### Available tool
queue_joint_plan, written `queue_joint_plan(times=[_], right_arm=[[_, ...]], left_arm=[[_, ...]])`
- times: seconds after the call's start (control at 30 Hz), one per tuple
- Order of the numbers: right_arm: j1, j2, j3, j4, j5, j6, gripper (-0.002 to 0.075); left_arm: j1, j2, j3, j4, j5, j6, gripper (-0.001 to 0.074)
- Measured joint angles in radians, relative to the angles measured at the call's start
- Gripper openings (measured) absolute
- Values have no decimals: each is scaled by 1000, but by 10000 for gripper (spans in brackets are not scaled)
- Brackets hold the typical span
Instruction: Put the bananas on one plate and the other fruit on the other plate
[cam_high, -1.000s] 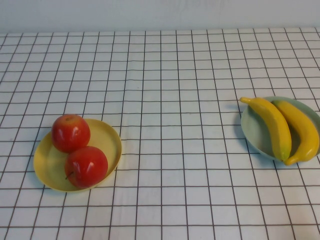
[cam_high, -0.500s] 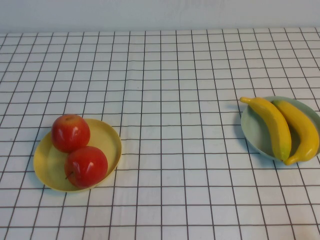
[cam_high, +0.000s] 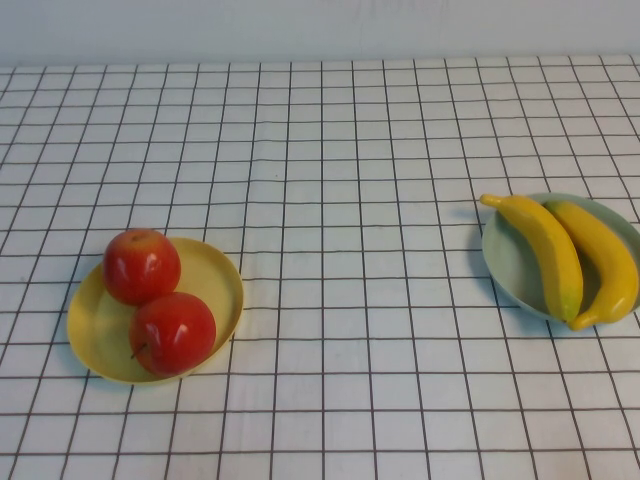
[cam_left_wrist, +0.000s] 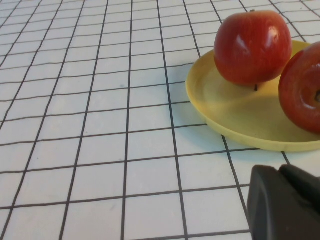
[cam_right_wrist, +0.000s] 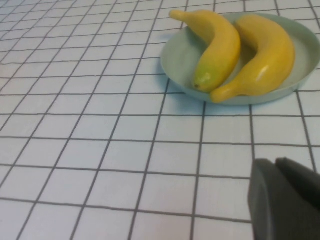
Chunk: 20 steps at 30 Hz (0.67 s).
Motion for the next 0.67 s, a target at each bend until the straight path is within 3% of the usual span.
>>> queue_joint_plan(times=[0.67], right_arm=[[27,0,0,11,-56,0,-16]], left_arm=[[0,0,0,0,0,0,-4]])
